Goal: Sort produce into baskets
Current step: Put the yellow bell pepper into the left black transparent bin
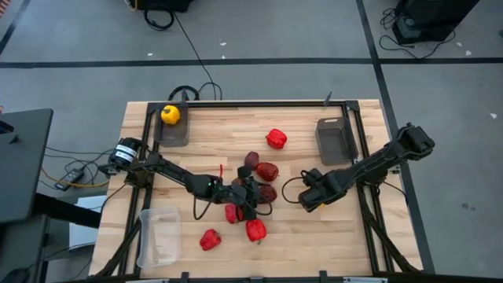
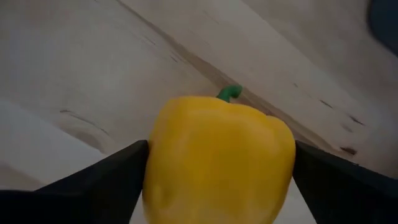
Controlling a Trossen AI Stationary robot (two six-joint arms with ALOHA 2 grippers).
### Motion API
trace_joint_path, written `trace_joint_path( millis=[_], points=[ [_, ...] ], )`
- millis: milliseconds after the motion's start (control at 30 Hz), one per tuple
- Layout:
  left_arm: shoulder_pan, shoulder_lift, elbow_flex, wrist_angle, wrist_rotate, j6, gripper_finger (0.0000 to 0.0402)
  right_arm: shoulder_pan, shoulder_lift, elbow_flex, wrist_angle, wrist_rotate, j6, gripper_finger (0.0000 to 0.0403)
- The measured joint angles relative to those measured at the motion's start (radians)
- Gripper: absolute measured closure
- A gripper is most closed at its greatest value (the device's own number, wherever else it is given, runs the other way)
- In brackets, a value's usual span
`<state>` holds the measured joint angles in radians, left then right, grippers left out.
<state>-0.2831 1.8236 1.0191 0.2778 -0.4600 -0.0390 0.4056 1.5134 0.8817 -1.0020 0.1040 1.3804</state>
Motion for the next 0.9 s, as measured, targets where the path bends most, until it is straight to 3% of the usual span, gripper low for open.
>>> trace_joint_path(
  millis=[167,267,400,533,633,900],
  points=[
    [0.0,0.0,0.0,-0.021,-0.006,-0.054,0.0188,0.051,-0.004,-0.009,0.014,0.049,-0.027,0.0079],
    [0.012,0.0,0.0,-0.012,-0.023,-0.127,0.0188,0.099,-0.005,-0.009,0.06,0.138,-0.092,0.0081],
    [0.029,0.0,0.0,0.058,-0.014,-0.099,0.0188,0.18,-0.009,0.017,0.116,0.408,-0.222,0.0082],
    [0.025,0.0,0.0,0.151,0.028,0.159,0.0188,0.267,-0.009,0.017,0.216,0.717,-0.4,0.0075],
    [0.026,0.0,0.0,0.199,0.054,0.272,0.0188,0.307,-0.01,0.017,0.309,0.861,-0.534,0.0075],
    [0.027,0.0,0.0,0.329,0.121,0.293,0.019,0.32,-0.009,0.017,0.535,0.905,-0.891,0.0073]
  ],
)
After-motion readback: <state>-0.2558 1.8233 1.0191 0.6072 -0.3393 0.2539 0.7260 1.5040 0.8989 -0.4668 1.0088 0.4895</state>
